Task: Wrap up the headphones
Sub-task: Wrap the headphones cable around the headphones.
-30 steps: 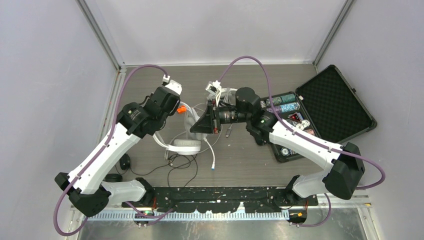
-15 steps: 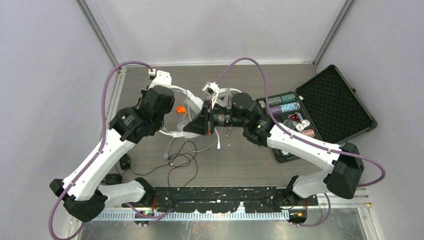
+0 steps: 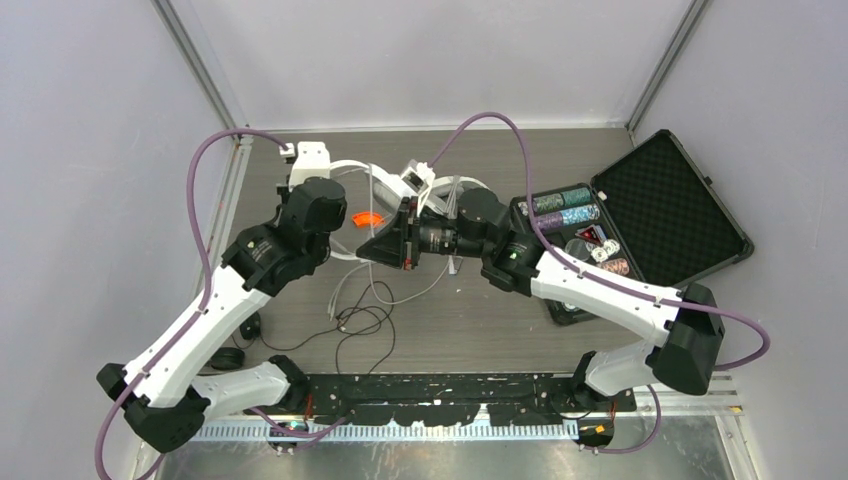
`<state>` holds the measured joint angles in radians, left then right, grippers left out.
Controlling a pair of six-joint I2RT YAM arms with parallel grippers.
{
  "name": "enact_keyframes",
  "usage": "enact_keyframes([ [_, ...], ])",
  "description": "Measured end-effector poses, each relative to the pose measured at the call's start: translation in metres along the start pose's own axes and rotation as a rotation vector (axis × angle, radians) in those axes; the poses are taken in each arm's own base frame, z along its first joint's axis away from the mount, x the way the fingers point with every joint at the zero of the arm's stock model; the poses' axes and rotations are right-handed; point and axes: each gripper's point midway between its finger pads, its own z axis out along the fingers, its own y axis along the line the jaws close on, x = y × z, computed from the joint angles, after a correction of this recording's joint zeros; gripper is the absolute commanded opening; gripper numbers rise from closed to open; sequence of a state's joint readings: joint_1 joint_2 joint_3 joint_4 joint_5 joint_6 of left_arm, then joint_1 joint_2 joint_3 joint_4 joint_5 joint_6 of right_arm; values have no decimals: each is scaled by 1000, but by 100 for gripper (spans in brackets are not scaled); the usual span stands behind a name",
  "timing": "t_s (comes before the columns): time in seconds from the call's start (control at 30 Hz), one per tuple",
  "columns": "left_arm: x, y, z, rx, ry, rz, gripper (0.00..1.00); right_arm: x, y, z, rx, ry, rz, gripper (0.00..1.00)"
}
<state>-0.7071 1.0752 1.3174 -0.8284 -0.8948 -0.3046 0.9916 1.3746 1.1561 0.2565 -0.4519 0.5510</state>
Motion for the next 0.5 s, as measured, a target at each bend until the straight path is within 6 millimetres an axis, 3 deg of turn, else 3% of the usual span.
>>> enact_keyframes([
  [0.23,-17,14,1,-70,-74,27,0,-3,-10,-5,76,43,-127,1],
  [0.5,-42,36,-3,-167,-183,136,0,-8,-19,-27,172,119,-299,3],
])
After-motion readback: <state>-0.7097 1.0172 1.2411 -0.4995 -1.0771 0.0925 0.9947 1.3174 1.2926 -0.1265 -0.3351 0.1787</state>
